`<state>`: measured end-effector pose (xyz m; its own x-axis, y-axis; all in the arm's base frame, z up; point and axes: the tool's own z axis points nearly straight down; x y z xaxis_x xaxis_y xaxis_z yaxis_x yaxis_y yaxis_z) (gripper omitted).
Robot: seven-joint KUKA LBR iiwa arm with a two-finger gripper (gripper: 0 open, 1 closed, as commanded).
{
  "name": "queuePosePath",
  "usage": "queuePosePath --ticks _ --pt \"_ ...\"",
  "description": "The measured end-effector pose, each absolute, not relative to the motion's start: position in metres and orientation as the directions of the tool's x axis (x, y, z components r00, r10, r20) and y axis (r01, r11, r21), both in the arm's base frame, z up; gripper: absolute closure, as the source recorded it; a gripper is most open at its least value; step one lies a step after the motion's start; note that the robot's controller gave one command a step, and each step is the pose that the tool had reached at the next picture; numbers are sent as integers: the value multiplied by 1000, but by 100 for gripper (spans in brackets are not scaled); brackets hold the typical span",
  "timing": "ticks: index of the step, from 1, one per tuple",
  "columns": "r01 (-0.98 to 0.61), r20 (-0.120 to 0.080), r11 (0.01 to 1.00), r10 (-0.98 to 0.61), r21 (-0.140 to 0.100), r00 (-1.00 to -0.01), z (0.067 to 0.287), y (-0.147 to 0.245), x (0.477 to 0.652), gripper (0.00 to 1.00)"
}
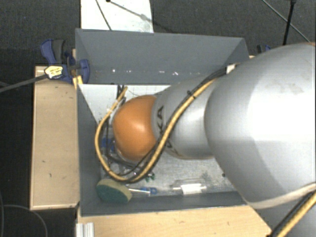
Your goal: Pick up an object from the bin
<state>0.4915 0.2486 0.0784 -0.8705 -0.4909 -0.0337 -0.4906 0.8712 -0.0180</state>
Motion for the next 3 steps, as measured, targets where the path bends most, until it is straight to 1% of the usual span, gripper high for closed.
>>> queuePosePath --ticks 1,2,3 --pt "-430 -11 903 -430 -2 -903 72 209 494 0" --pt "-543 -24 840 -543 -12 -839 75 232 490 0" --pt "-905 -15 425 -905 -10 -425 73 240 492 0"
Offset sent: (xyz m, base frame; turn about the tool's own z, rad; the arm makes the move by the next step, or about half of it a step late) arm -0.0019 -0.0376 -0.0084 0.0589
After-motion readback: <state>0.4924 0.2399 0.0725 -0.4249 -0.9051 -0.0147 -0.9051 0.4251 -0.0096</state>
